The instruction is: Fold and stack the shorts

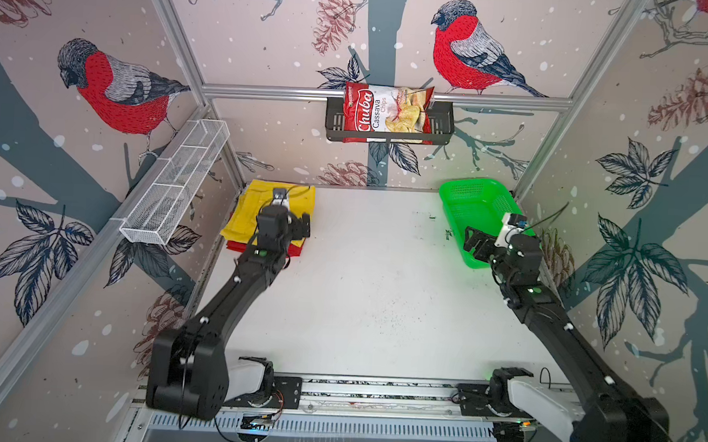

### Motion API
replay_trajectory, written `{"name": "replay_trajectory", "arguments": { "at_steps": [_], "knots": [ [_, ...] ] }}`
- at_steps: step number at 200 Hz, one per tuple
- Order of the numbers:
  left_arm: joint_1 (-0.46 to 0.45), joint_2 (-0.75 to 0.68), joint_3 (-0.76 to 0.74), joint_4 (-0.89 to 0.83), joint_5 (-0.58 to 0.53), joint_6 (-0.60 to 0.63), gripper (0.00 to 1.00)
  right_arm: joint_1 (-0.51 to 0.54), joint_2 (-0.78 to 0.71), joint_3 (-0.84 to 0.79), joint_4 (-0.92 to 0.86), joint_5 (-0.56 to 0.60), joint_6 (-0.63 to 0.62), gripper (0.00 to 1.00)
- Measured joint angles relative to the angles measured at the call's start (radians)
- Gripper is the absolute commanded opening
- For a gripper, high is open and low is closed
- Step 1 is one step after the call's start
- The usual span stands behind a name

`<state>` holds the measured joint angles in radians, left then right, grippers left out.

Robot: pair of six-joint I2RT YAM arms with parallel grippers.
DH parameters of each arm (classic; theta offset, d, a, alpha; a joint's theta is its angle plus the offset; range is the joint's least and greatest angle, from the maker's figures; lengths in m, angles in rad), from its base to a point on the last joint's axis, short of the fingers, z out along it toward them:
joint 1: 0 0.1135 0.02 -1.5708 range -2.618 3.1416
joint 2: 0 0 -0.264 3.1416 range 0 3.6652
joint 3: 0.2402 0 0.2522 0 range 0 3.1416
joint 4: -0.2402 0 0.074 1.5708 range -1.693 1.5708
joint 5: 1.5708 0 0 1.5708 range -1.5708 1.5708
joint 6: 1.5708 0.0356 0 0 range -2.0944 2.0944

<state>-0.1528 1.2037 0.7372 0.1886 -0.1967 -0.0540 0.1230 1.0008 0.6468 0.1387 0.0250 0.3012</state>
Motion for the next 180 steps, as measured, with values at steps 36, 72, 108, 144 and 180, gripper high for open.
{"name": "replay_trajectory", "arguments": {
  "at_steps": [36, 72, 108, 144, 180],
  "knots": [
    [0.000, -0.114, -0.348, 0.384, -0.036, 0.011, 0.98, -0.099, -0.095, -0.183, 0.145, 0.049, -0.129, 1.00],
    [0.000, -0.046, -0.524, 0.669, -0.073, 0.014, 0.98, -0.140, -0.133, -0.377, 0.310, 0.051, -0.214, 1.00],
    [0.000, 0.011, -0.560, 0.850, -0.098, 0.028, 0.98, -0.164, -0.085, -0.504, 0.506, 0.022, -0.249, 1.00],
    [0.019, 0.044, -0.525, 0.906, -0.114, 0.035, 0.98, -0.169, 0.065, -0.567, 0.719, -0.018, -0.245, 1.00],
    [0.025, 0.021, -0.545, 0.907, -0.092, 0.033, 0.98, -0.169, 0.217, -0.548, 0.901, -0.060, -0.242, 1.00]
  ]
}}
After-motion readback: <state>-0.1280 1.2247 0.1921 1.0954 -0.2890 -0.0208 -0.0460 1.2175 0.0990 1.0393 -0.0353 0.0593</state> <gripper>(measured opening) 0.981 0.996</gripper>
